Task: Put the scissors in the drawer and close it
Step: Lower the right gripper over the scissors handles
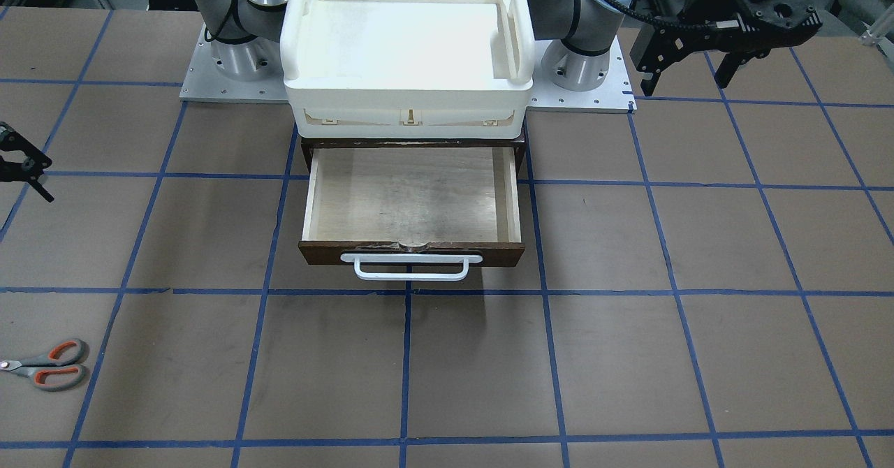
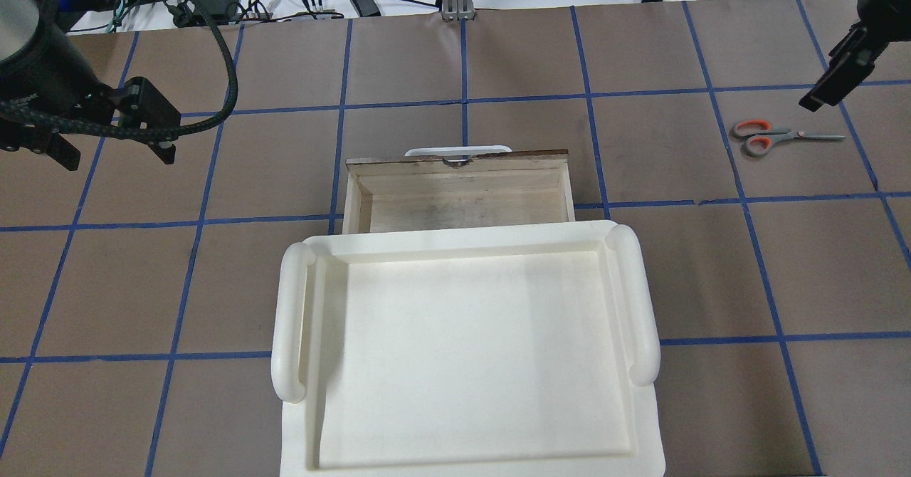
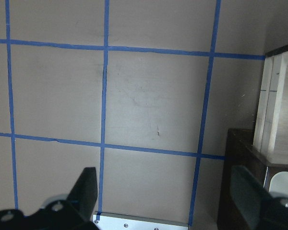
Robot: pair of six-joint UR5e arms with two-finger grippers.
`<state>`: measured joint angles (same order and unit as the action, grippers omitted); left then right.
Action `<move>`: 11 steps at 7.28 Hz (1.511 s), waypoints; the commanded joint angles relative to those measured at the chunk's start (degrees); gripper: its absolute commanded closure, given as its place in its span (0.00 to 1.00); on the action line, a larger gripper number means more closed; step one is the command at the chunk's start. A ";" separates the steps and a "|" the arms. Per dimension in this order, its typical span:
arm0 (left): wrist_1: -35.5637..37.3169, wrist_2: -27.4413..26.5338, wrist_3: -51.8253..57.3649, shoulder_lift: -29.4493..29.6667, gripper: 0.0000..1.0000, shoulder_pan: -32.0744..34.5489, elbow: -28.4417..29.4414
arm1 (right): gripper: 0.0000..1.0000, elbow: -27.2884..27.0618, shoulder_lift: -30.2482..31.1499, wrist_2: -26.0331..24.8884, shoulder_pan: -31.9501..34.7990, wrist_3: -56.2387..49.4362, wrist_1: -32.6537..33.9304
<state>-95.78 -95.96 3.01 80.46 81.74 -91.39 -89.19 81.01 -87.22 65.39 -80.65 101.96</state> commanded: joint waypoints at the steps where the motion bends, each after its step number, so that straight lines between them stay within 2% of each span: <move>1: 0.15 0.07 0.24 0.66 0.00 -0.09 0.07 | 0.00 -0.01 -5.04 0.39 -3.77 -15.46 3.13; 3: -0.02 0.15 -0.11 2.42 0.00 -0.09 0.16 | 0.00 -0.01 -9.62 -0.49 -3.87 -19.19 12.79; 7: -0.37 2.62 -2.82 6.20 0.00 1.39 3.05 | 0.00 -0.02 -17.62 0.21 -4.04 -29.02 14.22; 9: 2.25 3.49 -5.56 9.09 0.00 7.53 4.29 | 0.00 0.07 -20.27 0.30 -4.48 -32.02 18.00; 10: 2.26 4.02 -4.78 9.98 0.00 7.90 4.38 | 0.00 0.77 -21.84 0.30 -5.35 -33.51 18.36; 11: 2.26 6.11 -1.98 9.98 0.00 7.82 4.38 | 0.00 0.86 -23.95 0.30 -5.45 -34.74 22.71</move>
<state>-93.78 -91.64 -1.19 89.89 89.05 -87.14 -88.64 59.38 -86.93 60.37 -113.77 121.03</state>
